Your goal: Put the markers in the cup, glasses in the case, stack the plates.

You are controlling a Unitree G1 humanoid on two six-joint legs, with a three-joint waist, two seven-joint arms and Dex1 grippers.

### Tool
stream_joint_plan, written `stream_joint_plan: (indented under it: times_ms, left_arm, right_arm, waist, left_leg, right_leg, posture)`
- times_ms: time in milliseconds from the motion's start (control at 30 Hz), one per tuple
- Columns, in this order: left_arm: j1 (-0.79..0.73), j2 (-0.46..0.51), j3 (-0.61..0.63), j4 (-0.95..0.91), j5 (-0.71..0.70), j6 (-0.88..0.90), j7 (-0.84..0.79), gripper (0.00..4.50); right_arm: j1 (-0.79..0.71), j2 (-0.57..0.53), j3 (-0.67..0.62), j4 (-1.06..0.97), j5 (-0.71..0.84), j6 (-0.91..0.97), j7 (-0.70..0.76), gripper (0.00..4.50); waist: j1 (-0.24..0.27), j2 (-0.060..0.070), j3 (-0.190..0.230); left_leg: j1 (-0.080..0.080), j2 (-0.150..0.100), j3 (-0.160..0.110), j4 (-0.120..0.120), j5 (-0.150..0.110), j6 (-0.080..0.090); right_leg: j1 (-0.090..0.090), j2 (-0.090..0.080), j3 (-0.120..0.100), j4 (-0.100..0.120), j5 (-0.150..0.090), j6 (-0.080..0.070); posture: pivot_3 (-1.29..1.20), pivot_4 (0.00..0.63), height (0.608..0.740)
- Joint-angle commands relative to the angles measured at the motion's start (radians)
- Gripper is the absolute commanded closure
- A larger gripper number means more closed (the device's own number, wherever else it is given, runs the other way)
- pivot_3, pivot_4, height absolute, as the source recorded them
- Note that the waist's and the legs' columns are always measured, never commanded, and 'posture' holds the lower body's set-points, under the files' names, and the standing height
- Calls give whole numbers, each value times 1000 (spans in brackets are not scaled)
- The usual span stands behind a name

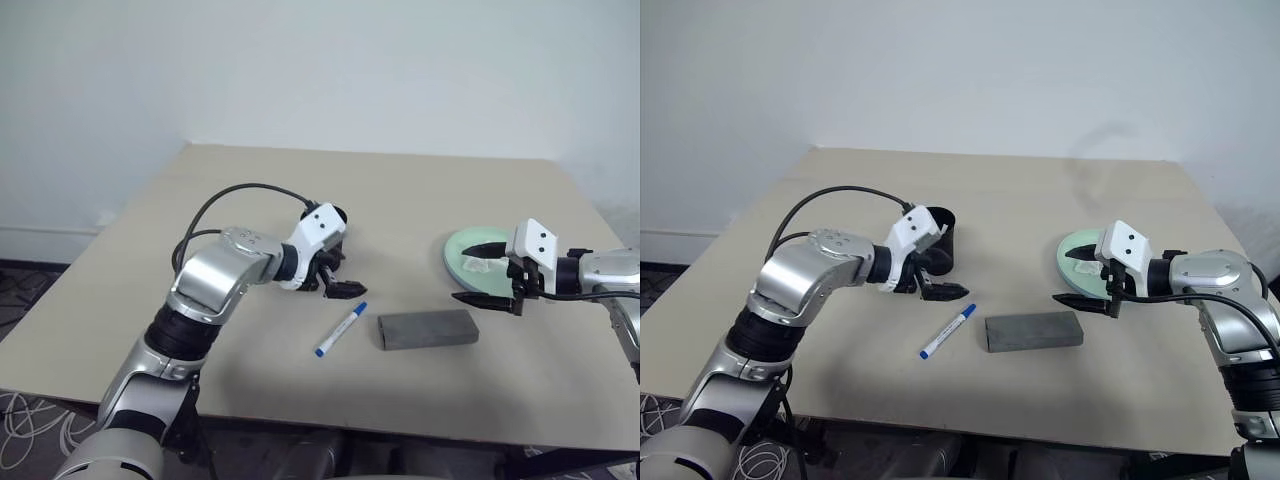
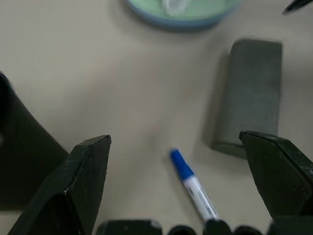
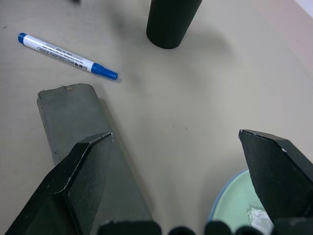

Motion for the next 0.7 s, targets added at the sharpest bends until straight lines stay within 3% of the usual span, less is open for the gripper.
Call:
stream_joint_plan:
  times_ms: [33,633,700]
  left_arm:
    - [-61,-26,-66,31,26,123,74,37]
    - [-129,-75,-249,151,33,210,164,37]
    - [-128,-72,-257,149,30,209,161,417]
  right_arm:
    - [-15,-11,-18,-30,4,-3,2,0]
    - [-12,-4,-15,-43,5,10,-5,0]
    - [-10,-3,-16,-46,5,11,-7,0]
  waist:
    - [0,0,0]
    - [0,0,0]
    - [0,0,0]
  left_leg:
    - [0,0,0,0,0,0]
    - [0,0,0,-2,0,0]
    - [0,0,0,-2,0,0]
  right_leg:
    - [0,0,0,0,0,0]
    - [-3,0,1,-2,0,1]
    - [-3,0,1,-2,0,1]
  posture:
    - [0,0,722]
    - [0,0,722]
    - [0,0,722]
